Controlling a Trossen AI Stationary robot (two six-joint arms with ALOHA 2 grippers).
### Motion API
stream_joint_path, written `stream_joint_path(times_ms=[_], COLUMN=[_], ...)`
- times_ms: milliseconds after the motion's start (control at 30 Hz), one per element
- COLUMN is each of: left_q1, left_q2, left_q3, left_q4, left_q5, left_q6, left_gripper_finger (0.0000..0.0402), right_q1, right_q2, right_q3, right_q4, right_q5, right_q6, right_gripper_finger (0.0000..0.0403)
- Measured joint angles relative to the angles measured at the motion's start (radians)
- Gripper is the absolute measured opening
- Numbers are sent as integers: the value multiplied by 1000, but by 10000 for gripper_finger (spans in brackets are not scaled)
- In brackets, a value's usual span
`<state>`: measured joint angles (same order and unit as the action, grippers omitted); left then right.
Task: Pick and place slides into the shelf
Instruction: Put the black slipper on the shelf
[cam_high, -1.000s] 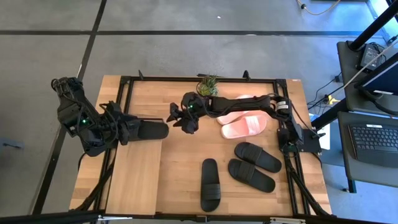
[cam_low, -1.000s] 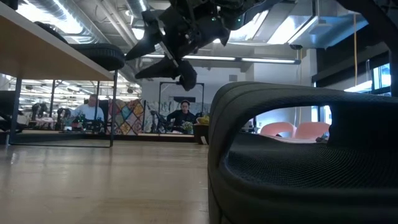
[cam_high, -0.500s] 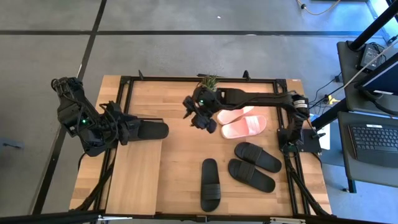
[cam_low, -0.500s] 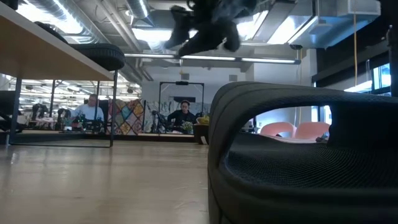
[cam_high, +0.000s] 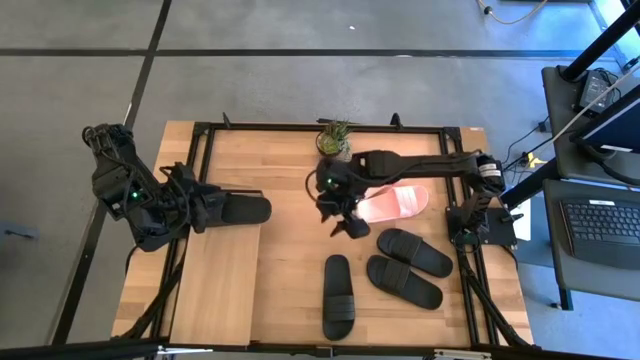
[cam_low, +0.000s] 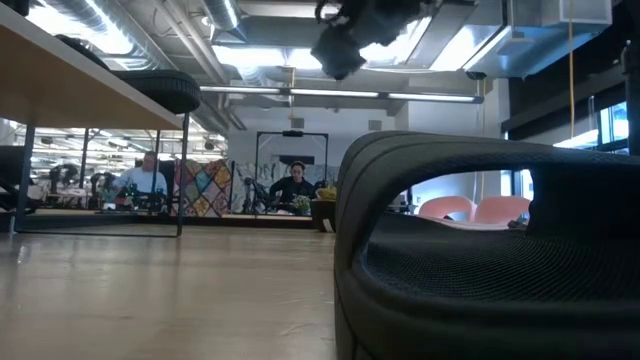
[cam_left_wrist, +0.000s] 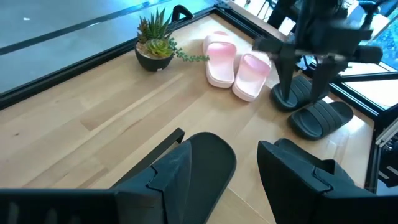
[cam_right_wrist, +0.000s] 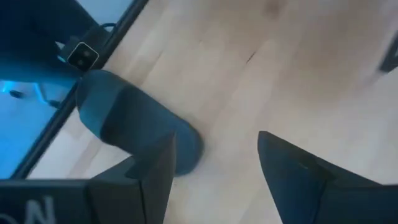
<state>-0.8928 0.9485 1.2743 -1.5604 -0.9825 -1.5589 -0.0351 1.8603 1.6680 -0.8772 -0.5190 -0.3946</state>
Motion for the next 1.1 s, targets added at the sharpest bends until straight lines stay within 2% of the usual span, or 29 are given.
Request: stream_joint_path(times_ms=[267,633,800,1100], left_q1=[0,0,0,0], left_q2=[0,0,0,0], left_q3=[0,0,0,0], left_q4=[5,5,5,5], left_q5=[-1,0,0,0], left_q6=[0,23,77,77], left_gripper_finger=[175,175,175,175], right_q1=[41,87,94,94], right_q2=[5,4,3,3], right_q3=[-151,-373,-432,-506], right_q4=[59,436,465,558], right_q5=[2,5,38,49], right_q6=[148,512,560,613], right_gripper_finger=[226,226,226,226])
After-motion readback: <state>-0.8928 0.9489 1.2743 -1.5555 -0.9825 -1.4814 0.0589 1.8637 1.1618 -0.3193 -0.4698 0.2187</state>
